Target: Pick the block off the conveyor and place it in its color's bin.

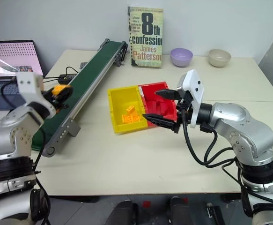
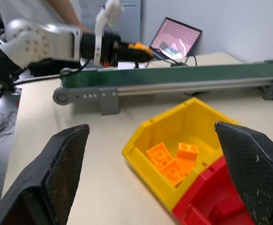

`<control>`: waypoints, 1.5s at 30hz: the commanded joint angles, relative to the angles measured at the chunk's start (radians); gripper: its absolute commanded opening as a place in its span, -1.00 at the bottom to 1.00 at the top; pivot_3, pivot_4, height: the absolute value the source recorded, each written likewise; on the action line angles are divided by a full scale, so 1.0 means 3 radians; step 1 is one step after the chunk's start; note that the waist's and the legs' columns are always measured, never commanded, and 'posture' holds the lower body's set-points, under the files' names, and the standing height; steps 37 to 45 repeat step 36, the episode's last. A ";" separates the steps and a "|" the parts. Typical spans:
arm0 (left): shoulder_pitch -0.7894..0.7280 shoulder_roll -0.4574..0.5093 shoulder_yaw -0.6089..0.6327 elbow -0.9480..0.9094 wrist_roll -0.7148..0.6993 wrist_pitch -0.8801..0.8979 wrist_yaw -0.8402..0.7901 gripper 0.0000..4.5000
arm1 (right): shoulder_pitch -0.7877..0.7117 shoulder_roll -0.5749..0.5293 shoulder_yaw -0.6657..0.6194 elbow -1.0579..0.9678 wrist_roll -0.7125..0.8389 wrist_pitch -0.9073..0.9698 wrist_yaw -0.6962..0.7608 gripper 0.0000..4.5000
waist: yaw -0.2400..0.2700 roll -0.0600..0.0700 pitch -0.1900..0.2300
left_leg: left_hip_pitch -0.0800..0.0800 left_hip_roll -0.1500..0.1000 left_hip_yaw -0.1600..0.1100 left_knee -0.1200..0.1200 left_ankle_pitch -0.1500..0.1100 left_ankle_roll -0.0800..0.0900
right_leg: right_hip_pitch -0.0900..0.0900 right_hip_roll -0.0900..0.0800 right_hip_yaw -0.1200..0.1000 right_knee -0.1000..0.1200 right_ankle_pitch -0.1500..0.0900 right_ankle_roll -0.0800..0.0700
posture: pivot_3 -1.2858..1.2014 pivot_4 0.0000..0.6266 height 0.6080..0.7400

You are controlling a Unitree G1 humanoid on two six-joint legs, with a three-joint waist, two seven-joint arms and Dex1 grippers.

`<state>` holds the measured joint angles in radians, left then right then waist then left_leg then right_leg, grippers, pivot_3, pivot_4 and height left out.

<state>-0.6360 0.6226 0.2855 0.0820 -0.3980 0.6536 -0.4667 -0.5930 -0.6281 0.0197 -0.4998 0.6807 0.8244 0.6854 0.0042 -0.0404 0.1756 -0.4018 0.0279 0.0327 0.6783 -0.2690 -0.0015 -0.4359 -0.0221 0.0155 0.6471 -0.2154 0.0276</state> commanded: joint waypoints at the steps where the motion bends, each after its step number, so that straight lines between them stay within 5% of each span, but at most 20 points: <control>1: -0.0360 -0.0139 -0.0576 0.0066 0.0054 -0.0171 -0.0521 -0.32 | 0.0269 -0.0111 -0.0044 -0.0365 -0.0219 0.0088 -0.0333 1.00 | 0.0012 -0.0001 -0.0001 | -0.0001 -0.0001 0.0000 0.0000 0.0000 0.0000 | 0.0001 0.0000 -0.0001 -0.0001 0.0000 0.0000 | 0.03 -0.52 1.00; 9: -0.0828 -0.0383 -0.1119 0.1099 0.0532 -0.0905 -0.0943 -0.32 | 0.0665 -0.0175 -0.0135 -0.0760 -0.0140 0.0281 -0.0499 1.00 | -0.0056 0.0000 0.0000 | 0.0003 -0.0002 0.0003 0.0000 0.0000 0.0000 | -0.0002 0.0018 0.0003 0.0000 -0.0001 0.0000 | 0.03 -0.52 1.00; 10: -0.0856 -0.0398 -0.1149 0.1191 0.0574 -0.0970 -0.0974 -0.01 | 0.0688 -0.0180 -0.0155 -0.0787 -0.0136 0.0306 -0.0523 1.00 | -0.0058 0.0000 0.0000 | 0.0003 -0.0001 0.0001 0.0000 0.0000 0.0000 | -0.0002 0.0023 0.0002 0.0000 -0.0001 0.0000 | 0.03 -0.52 1.00; 23: -0.0897 -0.0290 -0.0992 0.1273 0.0581 -0.1039 -0.1147 0.99 | 0.0520 -0.0224 -0.0283 -0.0820 -0.0002 0.0492 -0.0625 1.00 | -0.0063 0.0000 0.0000 | 0.0000 0.0005 0.0001 0.0000 0.0000 0.0000 | -0.0004 0.0020 0.0005 0.0000 -0.0003 -0.0002 | 0.03 -0.52 1.00; 35: -0.0104 0.0824 -0.0741 -0.0022 0.0267 -0.0386 -0.1933 0.99 | -0.0028 -0.0650 -0.0048 0.0232 -0.0398 -0.0205 0.0271 1.00 | -0.0100 0.0001 0.0001 | 0.0000 0.0009 0.0000 -0.0003 0.0000 0.0000 | -0.0005 0.0016 0.0003 0.0000 -0.0004 -0.0003 | 0.03 -0.52 1.00; 45: -0.0045 0.0870 -0.0727 -0.0103 0.0241 -0.0349 -0.1964 0.99 | -0.0046 -0.0662 -0.0027 0.0295 -0.0436 -0.0264 0.0326 1.00 | -0.0100 0.0001 0.0001 | 0.0000 0.0008 0.0000 -0.0002 0.0000 0.0000 | -0.0005 0.0014 0.0002 0.0001 -0.0004 -0.0003 | 0.03 -0.52 1.00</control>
